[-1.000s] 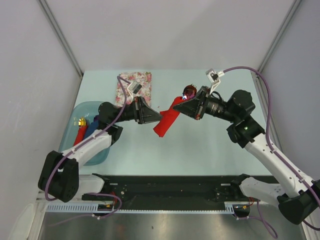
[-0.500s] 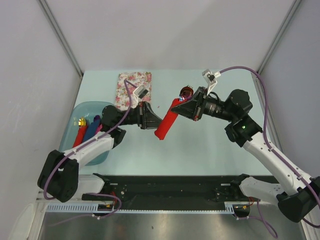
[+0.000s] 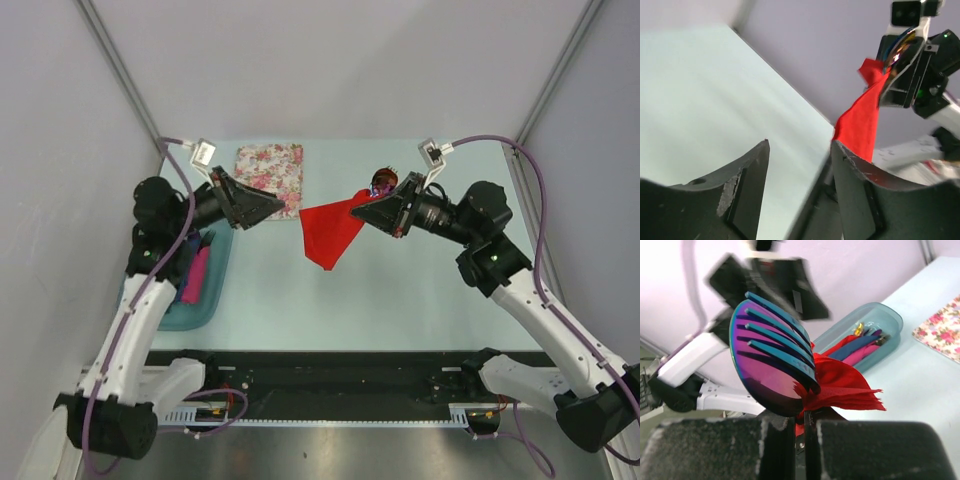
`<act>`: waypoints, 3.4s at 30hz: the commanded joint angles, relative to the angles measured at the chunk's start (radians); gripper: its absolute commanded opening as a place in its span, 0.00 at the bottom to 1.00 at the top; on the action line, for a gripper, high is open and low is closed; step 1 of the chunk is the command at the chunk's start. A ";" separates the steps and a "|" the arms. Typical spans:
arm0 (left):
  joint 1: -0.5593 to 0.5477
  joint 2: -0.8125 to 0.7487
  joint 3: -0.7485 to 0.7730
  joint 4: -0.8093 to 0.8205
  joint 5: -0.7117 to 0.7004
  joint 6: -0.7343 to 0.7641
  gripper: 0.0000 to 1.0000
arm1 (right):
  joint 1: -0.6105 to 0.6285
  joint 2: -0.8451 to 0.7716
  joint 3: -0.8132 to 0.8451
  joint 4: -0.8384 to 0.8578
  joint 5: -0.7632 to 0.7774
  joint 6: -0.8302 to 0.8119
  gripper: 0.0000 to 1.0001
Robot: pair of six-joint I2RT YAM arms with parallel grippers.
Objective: Place the utensils on the paper napkin and roll it up
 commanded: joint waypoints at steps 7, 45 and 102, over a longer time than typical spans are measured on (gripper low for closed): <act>-0.413 -0.150 0.177 -0.504 -0.483 0.665 0.71 | 0.006 0.025 -0.007 0.020 0.073 0.035 0.00; -0.498 0.082 0.012 0.064 0.067 0.087 0.37 | 0.071 0.027 -0.004 0.065 0.009 -0.014 0.00; 0.723 0.439 0.019 -1.045 -0.088 0.906 0.00 | 0.028 0.125 -0.029 -0.076 -0.025 -0.066 1.00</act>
